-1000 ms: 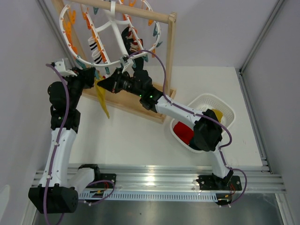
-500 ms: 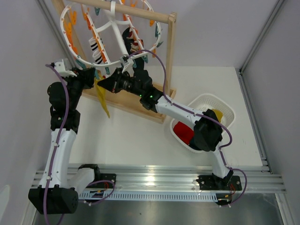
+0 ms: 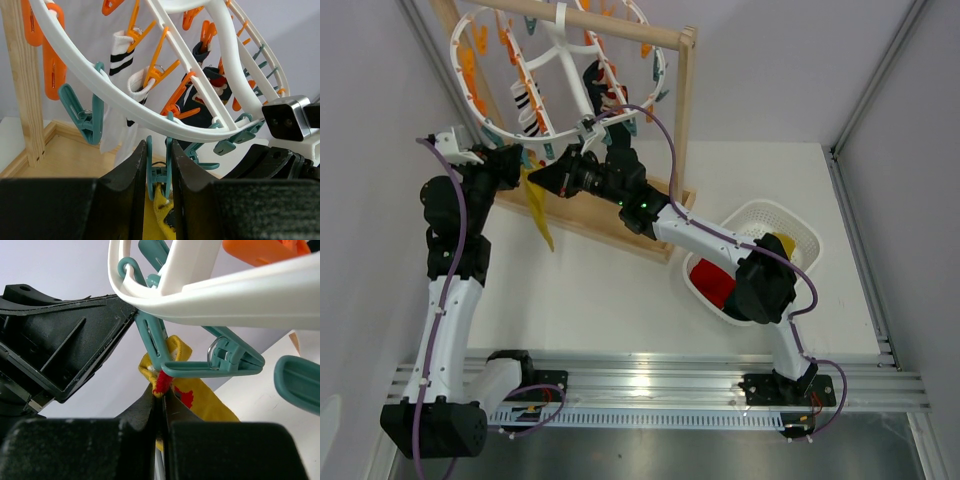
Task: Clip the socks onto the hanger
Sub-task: Clamp the sock onto the hanger.
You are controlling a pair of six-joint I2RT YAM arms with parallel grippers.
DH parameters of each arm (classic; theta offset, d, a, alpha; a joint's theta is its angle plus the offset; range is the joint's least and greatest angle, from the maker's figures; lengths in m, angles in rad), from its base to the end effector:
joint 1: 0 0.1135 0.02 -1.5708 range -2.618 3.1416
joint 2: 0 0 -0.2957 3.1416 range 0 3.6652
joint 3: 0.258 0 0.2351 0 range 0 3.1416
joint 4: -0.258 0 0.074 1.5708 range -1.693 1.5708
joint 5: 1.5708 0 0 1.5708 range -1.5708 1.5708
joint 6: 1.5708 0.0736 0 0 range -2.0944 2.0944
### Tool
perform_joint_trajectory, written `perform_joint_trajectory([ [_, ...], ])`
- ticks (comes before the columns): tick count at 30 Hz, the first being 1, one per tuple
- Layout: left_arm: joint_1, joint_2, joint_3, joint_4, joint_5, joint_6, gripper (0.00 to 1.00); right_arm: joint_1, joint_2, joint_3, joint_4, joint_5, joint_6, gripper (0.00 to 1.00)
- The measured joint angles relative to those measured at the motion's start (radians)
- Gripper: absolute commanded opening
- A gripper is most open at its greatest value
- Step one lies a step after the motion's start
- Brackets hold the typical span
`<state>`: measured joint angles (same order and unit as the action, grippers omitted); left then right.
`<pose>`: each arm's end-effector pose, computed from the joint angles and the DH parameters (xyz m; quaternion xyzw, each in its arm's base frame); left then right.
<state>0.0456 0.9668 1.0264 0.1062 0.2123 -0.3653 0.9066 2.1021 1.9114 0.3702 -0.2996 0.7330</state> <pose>0.2198 -0.0055 0.4544 -0.0519 0.6455 -0.1884 0.7384 0.3197 0.4436 0.4100 -0.1691 0.6214 0.6201 0.4480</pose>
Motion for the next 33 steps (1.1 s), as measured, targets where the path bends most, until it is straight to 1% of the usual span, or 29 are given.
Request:
perform_joint_trajectory([
  [1, 0.0, -0.002, 0.0, 0.0, 0.0, 0.0, 0.02, 0.0, 0.0, 0.0, 0.0, 0.0, 0.0, 0.02],
  [2, 0.0, -0.003, 0.0, -0.001, 0.0, 0.0, 0.08, 0.0, 0.0, 0.0, 0.0, 0.001, 0.0, 0.03],
  [4, 0.0, -0.005, 0.0, -0.002, 0.0, 0.0, 0.17, 0.0, 0.0, 0.0, 0.0, 0.003, 0.0, 0.07],
  [5, 0.0, -0.006, 0.0, -0.003, 0.0, 0.0, 0.27, 0.0, 0.0, 0.0, 0.0, 0.003, -0.001, 0.09],
  [7, 0.0, -0.006, 0.0, -0.005, -0.001, 0.0, 0.36, 0.0, 0.0, 0.0, -0.001, 0.005, -0.002, 0.13],
  [8, 0.0, -0.006, 0.0, -0.009, -0.003, 0.001, 0.45, -0.001, 0.0, 0.0, -0.001, 0.006, -0.003, 0.15],
  [9, 0.0, -0.007, 0.0, -0.013, -0.004, 0.004, 0.49, -0.002, 0.0, 0.0, -0.002, 0.007, -0.003, 0.16],
  [10, 0.0, -0.008, 0.0, -0.017, -0.004, 0.003, 0.56, -0.002, 0.0, 0.0, -0.004, 0.008, -0.003, 0.17],
  [12, 0.0, -0.013, 0.0, -0.024, -0.005, 0.001, 0.64, -0.005, 0.0, 0.0, -0.009, 0.008, -0.004, 0.22],
  [13, 0.0, -0.017, 0.0, -0.028, -0.005, 0.002, 0.71, -0.005, 0.0, 0.0, -0.011, 0.008, -0.004, 0.25],
  [14, 0.0, -0.02, 0.0, -0.032, -0.007, 0.0, 0.74, -0.006, 0.0, 0.0, -0.012, 0.008, -0.005, 0.27],
  [15, 0.0, -0.025, 0.001, -0.037, -0.008, 0.001, 0.76, -0.006, 0.0, 0.0, -0.013, 0.008, -0.006, 0.3],
  [16, 0.0, -0.029, 0.002, -0.045, -0.011, 0.0, 0.81, -0.006, 0.0, 0.0, -0.014, 0.008, -0.008, 0.33],
  [17, 0.0, -0.033, 0.003, -0.051, -0.012, 0.001, 0.83, -0.005, 0.0, 0.0, -0.014, 0.008, -0.008, 0.36],
  [18, 0.0, -0.036, 0.006, -0.06, -0.014, 0.0, 0.86, -0.005, 0.0, 0.0, -0.014, 0.008, -0.011, 0.41],
  [20, 0.0, -0.04, 0.016, -0.079, -0.023, 0.0, 0.91, -0.005, 0.0, 0.0, -0.016, 0.008, -0.018, 0.45],
  [22, 0.0, -0.046, 0.031, -0.112, -0.029, -0.003, 0.95, -0.002, 0.0, 0.0, -0.018, 0.009, -0.027, 0.47],
  [23, 0.0, -0.051, 0.039, -0.128, -0.032, -0.003, 0.96, 0.0, 0.0, 0.0, -0.019, 0.013, -0.031, 0.51],
  [25, 0.0, -0.061, 0.056, -0.163, -0.043, -0.006, 0.98, 0.005, -0.002, -0.001, -0.022, 0.021, -0.042, 0.56],
  [26, 0.0, -0.067, 0.063, -0.181, -0.049, -0.009, 0.99, 0.006, -0.003, -0.003, -0.023, 0.024, -0.05, 0.61],
  [30, 0.0, -0.098, 0.088, -0.246, -0.058, -0.012, 1.0, 0.013, -0.023, -0.035, -0.034, 0.046, -0.076, 0.72],
  [31, 0.0, -0.106, 0.095, -0.267, -0.061, -0.012, 1.0, 0.015, -0.029, -0.046, -0.037, 0.052, -0.083, 0.76],
  [33, 0.0, -0.116, 0.105, -0.291, -0.064, -0.012, 0.99, 0.02, -0.042, -0.067, -0.046, 0.063, -0.1, 0.8],
])
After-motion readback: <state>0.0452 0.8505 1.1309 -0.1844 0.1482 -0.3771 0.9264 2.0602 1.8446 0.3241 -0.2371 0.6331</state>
